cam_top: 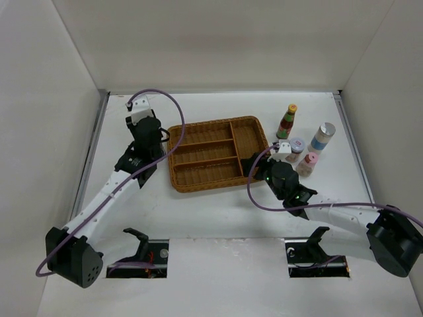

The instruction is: Organize the condiment bottles

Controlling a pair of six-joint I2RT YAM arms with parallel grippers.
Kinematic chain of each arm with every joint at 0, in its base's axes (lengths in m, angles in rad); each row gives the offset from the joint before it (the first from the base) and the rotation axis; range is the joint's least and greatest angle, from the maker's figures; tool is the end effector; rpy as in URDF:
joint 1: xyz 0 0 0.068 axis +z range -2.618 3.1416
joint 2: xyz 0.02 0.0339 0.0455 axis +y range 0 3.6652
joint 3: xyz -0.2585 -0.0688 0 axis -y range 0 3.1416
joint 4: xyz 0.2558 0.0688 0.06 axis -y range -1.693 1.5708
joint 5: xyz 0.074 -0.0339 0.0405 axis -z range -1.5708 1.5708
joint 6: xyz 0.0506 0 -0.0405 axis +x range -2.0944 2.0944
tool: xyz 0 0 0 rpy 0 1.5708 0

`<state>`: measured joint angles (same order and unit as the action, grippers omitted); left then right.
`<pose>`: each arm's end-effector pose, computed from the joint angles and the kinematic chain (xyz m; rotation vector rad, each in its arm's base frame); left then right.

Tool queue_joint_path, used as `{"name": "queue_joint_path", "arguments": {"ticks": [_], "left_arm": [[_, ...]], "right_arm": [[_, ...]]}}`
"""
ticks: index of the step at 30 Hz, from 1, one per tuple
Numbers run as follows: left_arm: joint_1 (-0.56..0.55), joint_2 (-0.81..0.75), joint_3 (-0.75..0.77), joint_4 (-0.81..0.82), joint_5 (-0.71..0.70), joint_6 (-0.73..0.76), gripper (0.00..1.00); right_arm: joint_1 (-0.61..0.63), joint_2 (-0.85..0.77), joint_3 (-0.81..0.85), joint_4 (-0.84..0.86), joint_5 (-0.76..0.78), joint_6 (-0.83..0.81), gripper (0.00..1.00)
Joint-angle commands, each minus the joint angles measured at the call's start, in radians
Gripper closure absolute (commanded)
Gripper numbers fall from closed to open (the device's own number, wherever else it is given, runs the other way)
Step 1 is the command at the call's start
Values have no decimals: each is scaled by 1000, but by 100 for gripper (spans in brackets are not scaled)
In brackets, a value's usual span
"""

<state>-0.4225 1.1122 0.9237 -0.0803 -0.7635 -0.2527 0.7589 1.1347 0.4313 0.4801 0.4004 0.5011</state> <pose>0.2649 -0.0807 0.3269 -0.3720 1.7292 0.2139 0.2039 0.1662 0.2014 0.0574 1.8084 0.5472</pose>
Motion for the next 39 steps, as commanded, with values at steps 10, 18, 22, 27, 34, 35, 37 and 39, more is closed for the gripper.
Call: {"name": "queue_joint_path", "arguments": {"ticks": [10,18,22,27,34,35,37,39], "left_arm": [[-103,110,285,227,-11,79,91],[-83,253,349,270,49,66,92],[-81,304,340,300,69,56,92],[-78,337,294,366,92,47,91],[-65,339,317,378,102,52,91],[-58,345,322,378,111,52,91],[-49,365,322,379,130,47,91],[-49,386,308,376,135,44,91]], "right_arm": [[-2,-4,34,60,-21,4,20],[-2,-15,30,58,-21,1,20],[-4,-6,32,58,-26,7,20],[-2,2,32,66,-26,4,20],[-2,8,34,64,-28,5,20],[-2,11,37,60,-28,5,20],[-2,10,38,58,-28,2,20],[-5,8,34,64,-28,4,20]]}}
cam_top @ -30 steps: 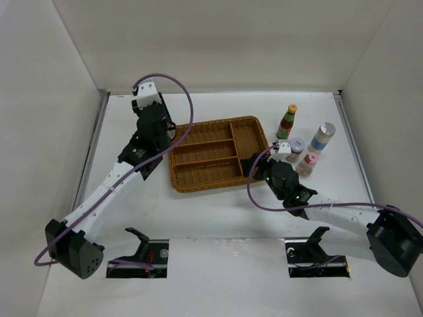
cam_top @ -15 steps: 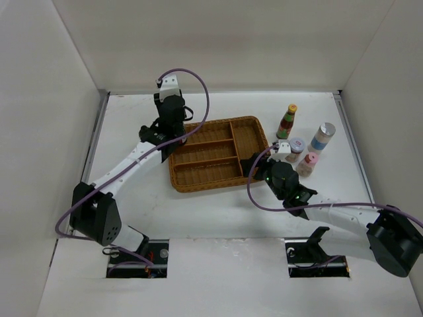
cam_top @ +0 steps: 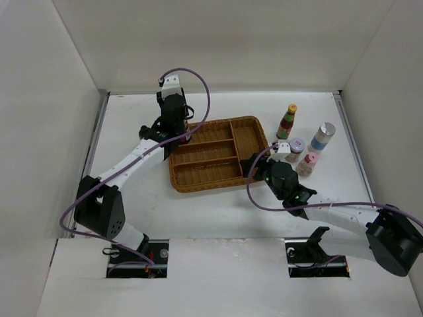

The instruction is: Organize the condiment bottles

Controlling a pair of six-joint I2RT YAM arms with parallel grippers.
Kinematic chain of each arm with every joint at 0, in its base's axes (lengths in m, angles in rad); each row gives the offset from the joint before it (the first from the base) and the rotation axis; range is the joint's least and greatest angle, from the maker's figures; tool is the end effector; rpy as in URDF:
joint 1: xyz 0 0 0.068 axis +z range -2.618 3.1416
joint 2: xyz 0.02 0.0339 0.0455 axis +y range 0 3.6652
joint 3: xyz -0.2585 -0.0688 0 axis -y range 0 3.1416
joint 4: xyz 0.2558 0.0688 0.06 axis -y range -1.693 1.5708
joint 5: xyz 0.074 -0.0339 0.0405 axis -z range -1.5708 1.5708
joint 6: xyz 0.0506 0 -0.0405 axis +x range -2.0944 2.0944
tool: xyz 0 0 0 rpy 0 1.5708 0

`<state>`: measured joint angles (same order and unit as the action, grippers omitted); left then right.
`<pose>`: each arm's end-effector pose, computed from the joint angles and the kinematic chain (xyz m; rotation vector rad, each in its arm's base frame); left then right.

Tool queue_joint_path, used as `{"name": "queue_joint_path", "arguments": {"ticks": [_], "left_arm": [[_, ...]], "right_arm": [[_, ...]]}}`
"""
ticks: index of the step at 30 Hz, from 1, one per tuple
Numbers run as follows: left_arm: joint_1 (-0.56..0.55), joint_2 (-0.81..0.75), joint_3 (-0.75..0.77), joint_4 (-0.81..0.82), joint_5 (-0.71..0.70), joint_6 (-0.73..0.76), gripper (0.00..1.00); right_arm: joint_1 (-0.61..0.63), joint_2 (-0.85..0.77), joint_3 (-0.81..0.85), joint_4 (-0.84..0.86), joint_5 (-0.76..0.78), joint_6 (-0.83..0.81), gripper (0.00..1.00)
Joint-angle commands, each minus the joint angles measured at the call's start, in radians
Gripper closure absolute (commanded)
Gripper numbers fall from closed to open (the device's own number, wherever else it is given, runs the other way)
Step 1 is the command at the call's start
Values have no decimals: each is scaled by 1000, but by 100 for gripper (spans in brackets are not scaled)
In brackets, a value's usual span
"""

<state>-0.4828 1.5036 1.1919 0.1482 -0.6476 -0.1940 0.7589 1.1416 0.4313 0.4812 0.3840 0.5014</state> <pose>0.3484 -0.1482 0.3315 -0.2257 1.6863 0.0571 0.2041 0.1674 0.1998 0.0442 1.8172 0.5580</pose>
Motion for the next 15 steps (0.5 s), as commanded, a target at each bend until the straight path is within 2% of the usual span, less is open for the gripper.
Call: {"name": "queue_joint_path", "arguments": {"ticks": [1,5,8,11,15], "left_arm": [[11,3,31,149,19,-16,91],[17,26,-40,166,26,-56,88],[22,29,-100,189,40,-81,81],[20,17,-159,218,48,-97,68],[14,-35,-202,214,48,-105,40]], "right_arm": [[-7,1,34,60,-11,6,20],[-5,-2,32,62,-10,3,20],[-7,7,37,57,-11,6,20],[-4,9,37,59,-10,2,19],[-7,9,37,57,-11,6,18]]}}
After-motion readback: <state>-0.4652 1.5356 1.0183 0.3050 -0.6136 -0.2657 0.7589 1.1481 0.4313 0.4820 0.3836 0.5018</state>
